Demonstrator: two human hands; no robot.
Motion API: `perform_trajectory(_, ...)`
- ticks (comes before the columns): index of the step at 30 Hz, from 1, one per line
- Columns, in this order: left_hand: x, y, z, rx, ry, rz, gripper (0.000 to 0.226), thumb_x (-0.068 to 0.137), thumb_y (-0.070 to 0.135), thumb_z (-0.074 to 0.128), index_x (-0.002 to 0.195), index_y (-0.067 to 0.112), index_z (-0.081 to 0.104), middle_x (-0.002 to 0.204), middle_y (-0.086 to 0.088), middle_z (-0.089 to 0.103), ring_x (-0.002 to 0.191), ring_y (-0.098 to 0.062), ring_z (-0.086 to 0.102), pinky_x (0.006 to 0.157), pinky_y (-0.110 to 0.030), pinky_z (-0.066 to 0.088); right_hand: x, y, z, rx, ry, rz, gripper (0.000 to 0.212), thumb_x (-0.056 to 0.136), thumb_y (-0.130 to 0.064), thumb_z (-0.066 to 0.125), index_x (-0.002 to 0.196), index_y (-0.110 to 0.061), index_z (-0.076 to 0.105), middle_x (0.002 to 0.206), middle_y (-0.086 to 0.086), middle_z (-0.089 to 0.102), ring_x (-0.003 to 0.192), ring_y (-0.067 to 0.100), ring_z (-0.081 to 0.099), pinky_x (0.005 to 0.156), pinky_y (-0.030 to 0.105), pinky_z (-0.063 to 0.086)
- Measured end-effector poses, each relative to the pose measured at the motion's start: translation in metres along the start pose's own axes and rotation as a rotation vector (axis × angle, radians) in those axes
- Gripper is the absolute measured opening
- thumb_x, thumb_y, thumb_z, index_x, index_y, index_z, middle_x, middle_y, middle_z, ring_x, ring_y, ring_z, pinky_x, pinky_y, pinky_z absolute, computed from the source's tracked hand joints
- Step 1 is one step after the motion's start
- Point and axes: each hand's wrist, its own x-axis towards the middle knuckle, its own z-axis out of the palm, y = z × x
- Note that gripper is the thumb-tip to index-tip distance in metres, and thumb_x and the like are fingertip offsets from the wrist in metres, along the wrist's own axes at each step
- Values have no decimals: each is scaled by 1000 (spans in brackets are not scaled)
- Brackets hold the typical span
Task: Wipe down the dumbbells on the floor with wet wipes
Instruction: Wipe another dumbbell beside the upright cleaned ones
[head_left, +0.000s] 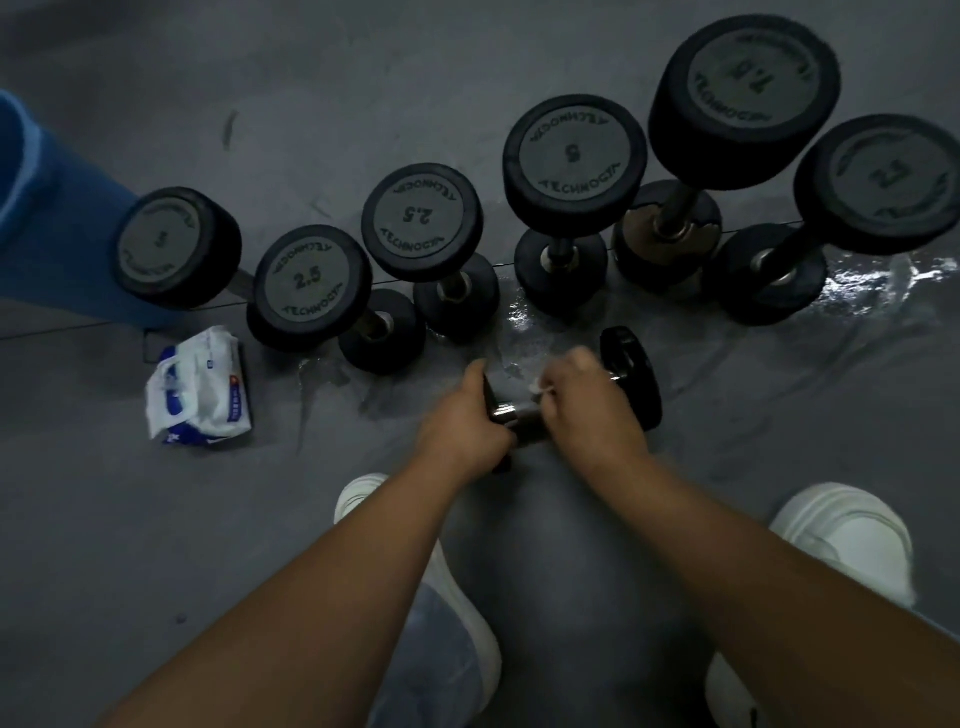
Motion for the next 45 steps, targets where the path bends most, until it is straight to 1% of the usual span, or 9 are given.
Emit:
perform_trajectory(8, -11, 2, 0, -17, 123, 11, 80, 86, 27, 64, 152, 24, 19, 136, -15, 55, 119, -34, 56, 93, -37, 46, -11, 10, 6, 102, -1, 39, 15, 84, -10, 58, 95, -14, 67, 104, 4, 54, 89, 24, 59, 78, 28, 46)
perform_trajectory(11, -16, 0, 7, -23, 28, 72, 101, 81, 28, 75, 156, 22, 7, 155, -11, 25, 129, -32, 48, 101, -39, 44, -15, 14, 9, 132, 119, 123, 16, 84, -7, 56, 94, -11, 68, 103, 7, 55, 91, 23, 59, 83, 30, 47)
perform_trajectory(13, -18, -2, 11, -72, -20, 66, 119, 73, 26, 83, 156, 24, -2, 159, -10, 14, 130, -33, 46, 103, -39, 43, -19, 5, 13, 80, -39, 54, 16, 86, -9, 55, 94, -13, 68, 105, 7, 57, 93, 25, 60, 82, 31, 48)
perform_trajectory(25, -5, -5, 15, -36, 5, 40, 114, 73, 18, 78, 155, 27, -1, 151, -12, 33, 127, -33, 49, 102, -40, 45, 2, -6, 0, 23, 22, 90, 18, 88, -12, 53, 100, -16, 66, 110, 11, 56, 93, 30, 61, 80, 36, 51)
perform_trajectory(29, -5, -7, 16, -50, 18, 49, 111, 76, 23, 77, 155, 26, 0, 152, -12, 32, 128, -33, 49, 103, -40, 44, -17, -19, 11, -17, -269, -16, 17, 88, -18, 54, 100, -14, 65, 109, 12, 57, 96, 33, 63, 81, 38, 53)
perform_trajectory(32, -3, -8, 15, -59, 9, 54, 112, 75, 19, 77, 156, 26, 0, 152, -11, 31, 128, -31, 48, 102, -37, 44, -7, -6, 9, 4, -27, 55, 16, 87, -12, 52, 97, -14, 64, 103, 12, 55, 89, 34, 60, 77, 40, 51)
perform_trajectory(36, -5, -7, 13, -34, 13, 49, 111, 74, 18, 76, 156, 26, 2, 150, -13, 34, 125, -33, 51, 100, -37, 46, -9, -16, 1, -84, -194, 1, 17, 91, -15, 51, 103, -15, 63, 110, 12, 52, 96, 35, 61, 80, 37, 51)
perform_trajectory(40, -4, -8, 14, -26, 20, 50, 112, 72, 17, 77, 155, 27, 2, 150, -12, 34, 124, -34, 51, 100, -40, 46, 2, -11, -7, 43, 54, 104, 15, 89, -13, 51, 97, -17, 63, 106, 10, 52, 85, 33, 60, 74, 37, 51)
perform_trajectory(45, -5, -7, 15, -28, 9, 44, 112, 73, 18, 77, 155, 29, 0, 151, -12, 32, 124, -35, 52, 98, -40, 47, -9, -20, -5, -8, -107, 22, 17, 88, -15, 53, 101, -18, 64, 109, 10, 52, 89, 32, 61, 76, 37, 52)
